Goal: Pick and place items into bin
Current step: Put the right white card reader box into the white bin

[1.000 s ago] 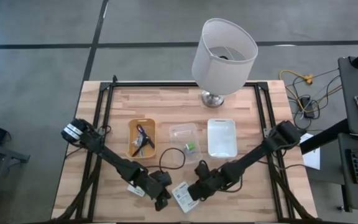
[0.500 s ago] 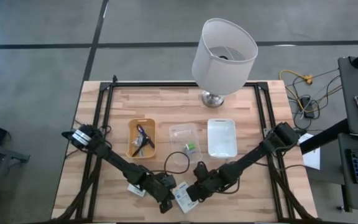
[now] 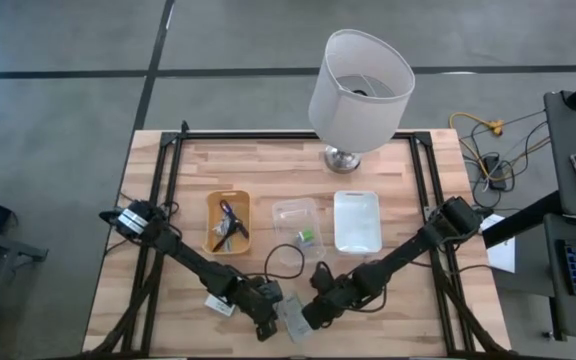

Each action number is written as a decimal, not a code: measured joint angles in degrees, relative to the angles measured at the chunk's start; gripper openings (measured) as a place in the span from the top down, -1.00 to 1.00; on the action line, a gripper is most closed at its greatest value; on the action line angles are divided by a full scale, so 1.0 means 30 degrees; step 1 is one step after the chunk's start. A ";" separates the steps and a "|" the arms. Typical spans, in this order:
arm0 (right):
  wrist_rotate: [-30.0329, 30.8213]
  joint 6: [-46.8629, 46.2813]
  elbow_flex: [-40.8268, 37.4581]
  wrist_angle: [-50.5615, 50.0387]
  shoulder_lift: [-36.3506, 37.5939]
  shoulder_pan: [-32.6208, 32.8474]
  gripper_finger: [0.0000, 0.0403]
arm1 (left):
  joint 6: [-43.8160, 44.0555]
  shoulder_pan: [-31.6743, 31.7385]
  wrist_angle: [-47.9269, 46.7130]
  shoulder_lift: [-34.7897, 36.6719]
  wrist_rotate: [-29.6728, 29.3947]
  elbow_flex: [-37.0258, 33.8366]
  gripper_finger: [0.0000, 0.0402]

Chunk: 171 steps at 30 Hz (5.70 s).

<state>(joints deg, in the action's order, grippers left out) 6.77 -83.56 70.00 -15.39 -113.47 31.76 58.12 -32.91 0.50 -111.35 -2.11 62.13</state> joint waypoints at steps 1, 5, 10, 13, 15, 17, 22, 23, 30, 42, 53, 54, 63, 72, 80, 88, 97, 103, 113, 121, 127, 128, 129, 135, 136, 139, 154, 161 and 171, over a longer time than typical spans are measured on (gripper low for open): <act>-0.0011 0.0040 0.0000 0.0098 0.0003 -0.0006 0.95 | 0.0008 0.0010 0.0046 0.0000 0.0022 -0.0014 1.00; -0.0438 0.0517 -0.0007 0.0654 0.0043 -0.0010 0.88 | -0.0003 0.0083 0.0085 0.0000 0.0016 -0.0017 1.00; -0.1234 0.0790 -0.0007 0.1691 0.0080 -0.0010 0.72 | -0.0069 0.0112 0.0122 0.0016 -0.0041 -0.0024 1.00; -0.0812 0.0848 -0.0015 -0.0173 0.0080 0.0080 0.61 | -0.0257 0.0048 -0.0191 0.0429 -0.0128 0.0080 1.00; -0.0788 0.0854 -0.0015 -0.1207 0.0080 0.0085 0.56 | -0.0717 -0.0047 -0.0050 0.0871 -0.0716 0.0386 1.00; -0.0775 0.0826 -0.0015 -0.1917 0.0080 0.0085 0.52 | -0.1050 -0.0055 0.0214 0.1239 -0.1258 0.0642 1.00; -0.0775 0.0724 -0.0015 -0.1722 0.0080 0.0077 0.46 | -0.1169 0.0192 0.0055 0.0907 -0.1475 0.0598 1.00; -0.0775 0.0541 -0.0015 -0.1722 0.0080 0.0077 0.46 | -0.1169 0.0224 0.0127 0.0838 -0.1467 0.0553 1.00; -0.0781 0.0412 -0.0015 -0.1606 0.0080 0.0114 0.49 | -0.1038 0.0236 0.1376 -0.0223 -0.0934 0.0480 1.00; -0.1537 0.0768 -0.0015 -0.1660 0.0274 0.0369 0.46 | -0.0491 0.0185 0.1809 -0.0838 0.0103 0.0182 1.00; -0.0775 0.1992 0.0022 -0.0255 0.1741 0.0403 0.37 | -0.0499 0.0269 0.1752 -0.0838 -0.0024 0.0195 1.00; -0.0761 0.1992 0.0022 -0.0219 0.1727 0.0360 0.36 | -0.0499 0.0282 0.1746 -0.0838 -0.0060 0.0195 1.00; -0.0174 0.1934 -0.0015 -0.1617 0.1566 0.0289 0.36 | -0.1468 0.0271 0.1346 -0.0245 -0.0857 0.0631 1.00; -0.0258 0.0914 -0.0138 -0.2109 0.1566 0.0711 0.37 | -0.3508 0.0535 0.1630 -0.0488 -0.1009 0.1711 1.00; -0.0256 0.0350 -0.0612 -0.2116 0.1556 0.0958 0.37 | -0.3374 0.0506 0.2125 -0.0959 -0.0872 0.1554 1.00; -0.0386 -0.0502 -0.0812 -0.1930 0.1552 0.1209 0.37 | -0.2480 0.0450 0.3859 -0.2183 0.0007 0.1652 1.00; -0.1205 -0.0510 -0.0889 -0.0696 0.1552 0.1724 0.37 | -0.2488 0.0440 0.3349 -0.2237 0.0189 0.1579 1.00; -0.0817 -0.0231 -0.0882 0.0332 0.1552 0.1658 0.37 | -0.2488 0.0482 0.3322 -0.2237 0.0213 0.1572 1.00; -0.0761 -0.0622 -0.1889 0.0223 0.1552 0.1702 0.37 | -0.4645 0.0440 0.3290 -0.1150 -0.0271 0.2551 1.00; -0.1075 -0.1359 -0.2276 0.0304 0.1581 0.1850 0.37 | -0.5475 0.0819 0.4010 -0.2726 0.0558 0.3449 1.00; -0.1278 -0.2060 -0.2455 0.0274 0.1588 0.2365 0.37 | -0.4473 0.0780 0.4746 -0.3477 0.1384 0.3397 1.00; -0.1271 -0.2110 -0.2484 0.0324 0.1588 0.2444 0.37 | -0.4460 0.0783 0.4697 -0.3480 0.1586 0.3313 1.00; -0.1271 -0.2153 -0.2504 0.0311 0.1588 0.2479 0.37 | -0.4369 0.0786 0.4746 -0.3516 0.1718 0.3273 1.00; -0.1271 -0.2297 -0.2514 0.1076 0.1588 0.2576 0.37 | -0.4127 0.0703 0.4487 -0.3541 0.1887 0.3044 1.00; -0.1271 -0.2222 -0.2514 0.1571 0.1588 0.2576 0.37 | -0.3996 0.0695 0.4481 -0.3534 0.1892 0.2968 1.00; -0.1247 -0.1929 -0.2514 0.3267 0.1557 0.2520 0.37 | -0.3954 0.0558 0.4367 -0.3526 0.1933 0.2883 1.00; -0.1271 -0.1685 -0.2357 0.6722 -0.0466 0.1952 0.17 | -0.4168 0.0036 0.3496 -0.2507 0.0265 0.2723 1.00; -0.1156 -0.1622 -0.2310 0.6771 -0.0561 0.1805 0.15 | -0.5461 0.0058 0.1231 -0.0560 -0.0830 0.2720 1.00; -0.0557 -0.1447 -0.2251 0.6715 -0.0576 0.1251 0.14 | -0.5435 -0.0317 -0.1794 -0.0618 -0.0138 0.2723 1.00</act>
<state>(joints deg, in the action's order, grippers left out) 5.10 -87.90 63.24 4.75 -115.20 35.51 41.81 -33.87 -4.88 -113.20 -2.52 70.30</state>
